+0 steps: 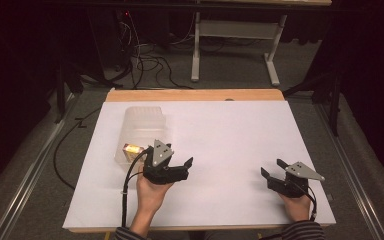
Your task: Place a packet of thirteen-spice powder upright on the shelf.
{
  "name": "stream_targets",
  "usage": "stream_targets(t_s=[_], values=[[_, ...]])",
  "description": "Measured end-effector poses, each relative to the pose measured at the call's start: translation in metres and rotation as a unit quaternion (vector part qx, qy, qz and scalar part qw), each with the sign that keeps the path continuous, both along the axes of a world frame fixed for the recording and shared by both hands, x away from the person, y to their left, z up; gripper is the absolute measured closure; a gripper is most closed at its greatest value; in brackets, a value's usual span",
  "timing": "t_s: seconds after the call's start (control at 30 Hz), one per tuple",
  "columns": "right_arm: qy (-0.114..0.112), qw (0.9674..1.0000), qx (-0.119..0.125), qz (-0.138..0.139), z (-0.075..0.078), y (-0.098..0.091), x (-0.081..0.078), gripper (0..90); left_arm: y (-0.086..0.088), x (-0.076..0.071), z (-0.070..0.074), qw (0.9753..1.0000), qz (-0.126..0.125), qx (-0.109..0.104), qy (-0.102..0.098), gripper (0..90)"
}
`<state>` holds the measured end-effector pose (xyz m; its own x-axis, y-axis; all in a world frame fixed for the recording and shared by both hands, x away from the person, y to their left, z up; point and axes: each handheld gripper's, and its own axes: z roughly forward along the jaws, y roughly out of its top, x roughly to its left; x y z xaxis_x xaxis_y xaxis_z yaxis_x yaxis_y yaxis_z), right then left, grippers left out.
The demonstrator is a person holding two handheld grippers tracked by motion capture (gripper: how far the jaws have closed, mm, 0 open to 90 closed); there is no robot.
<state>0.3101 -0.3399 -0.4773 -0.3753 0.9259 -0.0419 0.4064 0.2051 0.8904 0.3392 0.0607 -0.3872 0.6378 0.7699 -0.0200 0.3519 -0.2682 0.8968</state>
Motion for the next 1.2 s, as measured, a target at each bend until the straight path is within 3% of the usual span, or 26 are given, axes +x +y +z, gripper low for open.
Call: stream_targets(t_s=[0.43,0.67,1.2], values=[[0.003,1.0,0.0,-0.001,0.0,0.0,0.0,30.0,-0.019,0.002,-0.013,0.9999,-0.005,0.012,0.001,19.8],[0.003,1.0,0.0,-0.001,0.0,0.0,0.0,29.9,-0.027,0.004,-0.02,1.0,-0.003,-0.004,0.007,20.0],[0.003,1.0,-0.001,-0.001,0.0,0.001,0.0,29.9,-0.035,0.011,-0.032,0.9999,-0.011,0.004,0.013,21.3]])
